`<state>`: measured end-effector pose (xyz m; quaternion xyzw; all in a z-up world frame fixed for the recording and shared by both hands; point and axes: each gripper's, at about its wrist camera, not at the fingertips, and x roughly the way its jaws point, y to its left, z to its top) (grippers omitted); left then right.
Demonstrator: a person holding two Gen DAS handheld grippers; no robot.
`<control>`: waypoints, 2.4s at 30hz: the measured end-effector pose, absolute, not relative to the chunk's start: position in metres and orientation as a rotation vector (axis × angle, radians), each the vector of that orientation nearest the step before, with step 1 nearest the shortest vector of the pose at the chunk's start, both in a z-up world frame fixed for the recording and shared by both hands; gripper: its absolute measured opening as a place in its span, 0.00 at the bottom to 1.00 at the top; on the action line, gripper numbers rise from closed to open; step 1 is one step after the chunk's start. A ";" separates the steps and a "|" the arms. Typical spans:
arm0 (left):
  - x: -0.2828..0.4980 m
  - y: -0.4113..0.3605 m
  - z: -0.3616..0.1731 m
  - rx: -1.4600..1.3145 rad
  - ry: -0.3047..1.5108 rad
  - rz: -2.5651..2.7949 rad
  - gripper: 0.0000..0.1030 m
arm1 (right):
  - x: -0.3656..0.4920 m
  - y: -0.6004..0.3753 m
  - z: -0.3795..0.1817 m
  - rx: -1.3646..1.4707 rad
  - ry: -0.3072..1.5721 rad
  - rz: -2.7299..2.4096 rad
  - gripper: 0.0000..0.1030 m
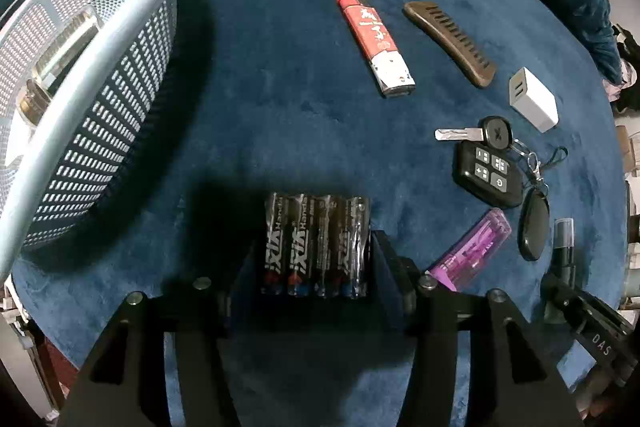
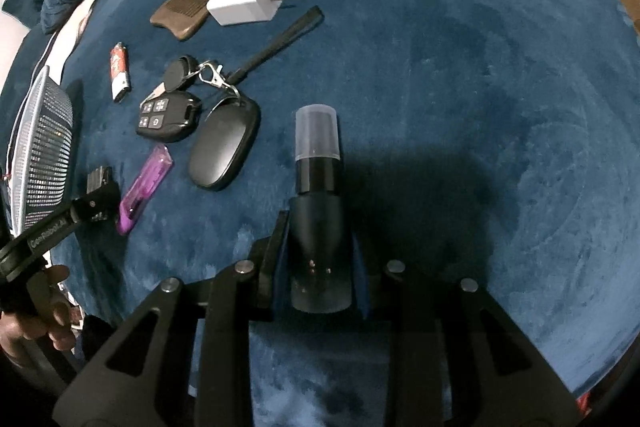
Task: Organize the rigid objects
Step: 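Grasp the four black batteries with the left tool while the right tool holds the bottle, then lower the batteries and bottle into the blue basket and open both tools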
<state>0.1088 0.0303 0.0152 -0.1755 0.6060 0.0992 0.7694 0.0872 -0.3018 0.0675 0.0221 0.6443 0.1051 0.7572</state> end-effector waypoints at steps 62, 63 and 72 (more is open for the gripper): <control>0.066 -0.023 0.053 -0.281 1.311 0.124 0.49 | 0.060 -0.253 0.099 0.086 1.337 0.343 0.27; 0.063 -0.022 0.061 -0.280 1.299 0.125 0.49 | 0.059 -0.250 0.101 0.083 1.332 0.350 0.27; 0.033 0.011 0.108 -0.296 1.223 0.162 0.49 | 0.048 -0.213 0.120 0.074 1.290 0.441 0.27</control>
